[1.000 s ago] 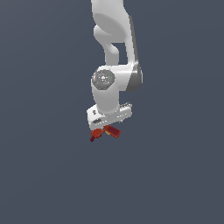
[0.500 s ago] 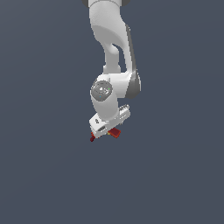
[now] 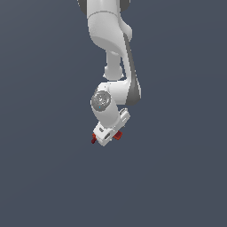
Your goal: Pick up the object and move it to a goal position.
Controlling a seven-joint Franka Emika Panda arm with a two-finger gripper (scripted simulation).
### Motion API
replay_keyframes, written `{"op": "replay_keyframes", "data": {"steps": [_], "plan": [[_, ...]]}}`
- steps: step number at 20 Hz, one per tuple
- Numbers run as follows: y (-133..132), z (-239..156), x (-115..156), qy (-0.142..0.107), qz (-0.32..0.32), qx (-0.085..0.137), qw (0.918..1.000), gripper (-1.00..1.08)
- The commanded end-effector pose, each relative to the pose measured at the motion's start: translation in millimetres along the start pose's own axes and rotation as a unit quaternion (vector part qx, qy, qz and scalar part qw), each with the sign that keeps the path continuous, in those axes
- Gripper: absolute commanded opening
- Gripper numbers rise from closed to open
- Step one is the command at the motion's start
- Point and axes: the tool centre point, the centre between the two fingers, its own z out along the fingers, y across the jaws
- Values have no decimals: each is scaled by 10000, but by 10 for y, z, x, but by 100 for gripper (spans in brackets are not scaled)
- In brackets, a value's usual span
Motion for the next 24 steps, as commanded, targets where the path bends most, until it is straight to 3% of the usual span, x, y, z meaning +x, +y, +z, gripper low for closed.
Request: {"op": "replay_keyframes", "data": {"steps": [1,10,24], "plan": [[-1,54,15,41,-225,61,9997,108],[-4,163,42,134,-666,181,9975,108],[-20,436,48,144,-709,193,9972,108]]}}
